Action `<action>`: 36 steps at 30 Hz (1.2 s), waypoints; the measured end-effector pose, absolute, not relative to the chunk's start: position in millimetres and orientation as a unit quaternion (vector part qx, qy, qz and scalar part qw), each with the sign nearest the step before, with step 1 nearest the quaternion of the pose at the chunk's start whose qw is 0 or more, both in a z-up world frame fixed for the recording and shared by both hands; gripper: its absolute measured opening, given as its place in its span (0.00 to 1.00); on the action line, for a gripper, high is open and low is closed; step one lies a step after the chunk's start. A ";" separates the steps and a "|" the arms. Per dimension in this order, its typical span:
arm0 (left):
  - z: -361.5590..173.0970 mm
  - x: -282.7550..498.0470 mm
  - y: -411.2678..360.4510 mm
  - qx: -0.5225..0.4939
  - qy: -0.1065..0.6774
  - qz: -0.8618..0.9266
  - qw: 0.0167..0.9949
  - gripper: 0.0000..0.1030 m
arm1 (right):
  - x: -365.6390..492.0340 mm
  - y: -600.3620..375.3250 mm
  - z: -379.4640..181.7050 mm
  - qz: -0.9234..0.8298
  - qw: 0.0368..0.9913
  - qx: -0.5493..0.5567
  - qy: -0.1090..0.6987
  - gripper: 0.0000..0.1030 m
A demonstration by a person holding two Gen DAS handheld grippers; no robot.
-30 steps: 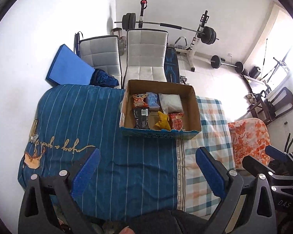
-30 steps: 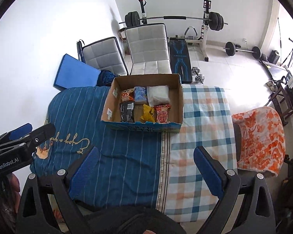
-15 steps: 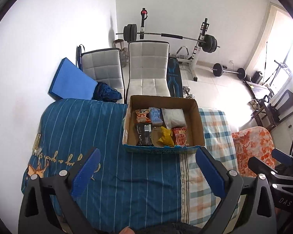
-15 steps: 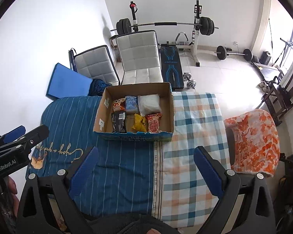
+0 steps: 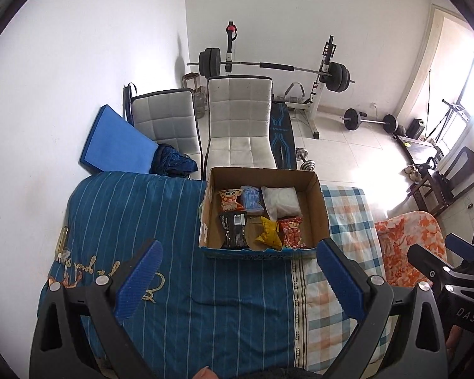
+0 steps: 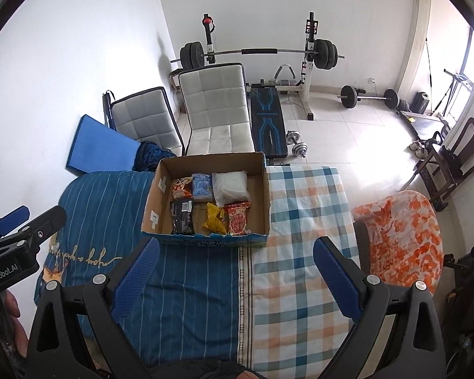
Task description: Organize snacks
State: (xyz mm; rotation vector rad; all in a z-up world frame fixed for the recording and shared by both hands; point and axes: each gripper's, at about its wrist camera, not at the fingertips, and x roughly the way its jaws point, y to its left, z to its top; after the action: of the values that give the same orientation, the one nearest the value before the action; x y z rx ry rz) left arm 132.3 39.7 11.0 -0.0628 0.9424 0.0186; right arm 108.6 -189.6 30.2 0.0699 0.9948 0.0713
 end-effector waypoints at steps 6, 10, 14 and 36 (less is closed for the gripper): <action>11.1 132.5 40.4 -0.033 0.456 0.010 0.889 0.97 | 109.0 -190.5 33.1 0.033 0.879 0.035 0.474 0.97; 9.3 133.5 42.5 -0.042 0.460 0.016 0.887 0.97 | 111.2 -189.4 34.0 0.035 0.880 0.033 0.472 0.97; 9.6 133.5 42.7 -0.044 0.461 0.018 0.886 0.97 | 113.3 -187.3 35.2 0.036 0.881 0.030 0.472 0.97; 7.9 132.0 38.0 -0.037 0.461 0.022 0.886 0.97 | 110.0 -186.8 34.6 0.042 0.881 0.028 0.470 0.97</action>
State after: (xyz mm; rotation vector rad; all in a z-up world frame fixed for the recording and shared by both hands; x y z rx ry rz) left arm 132.0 38.0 7.9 -0.0761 0.9589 0.0463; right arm 110.0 -186.8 34.6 0.0594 0.9796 0.0876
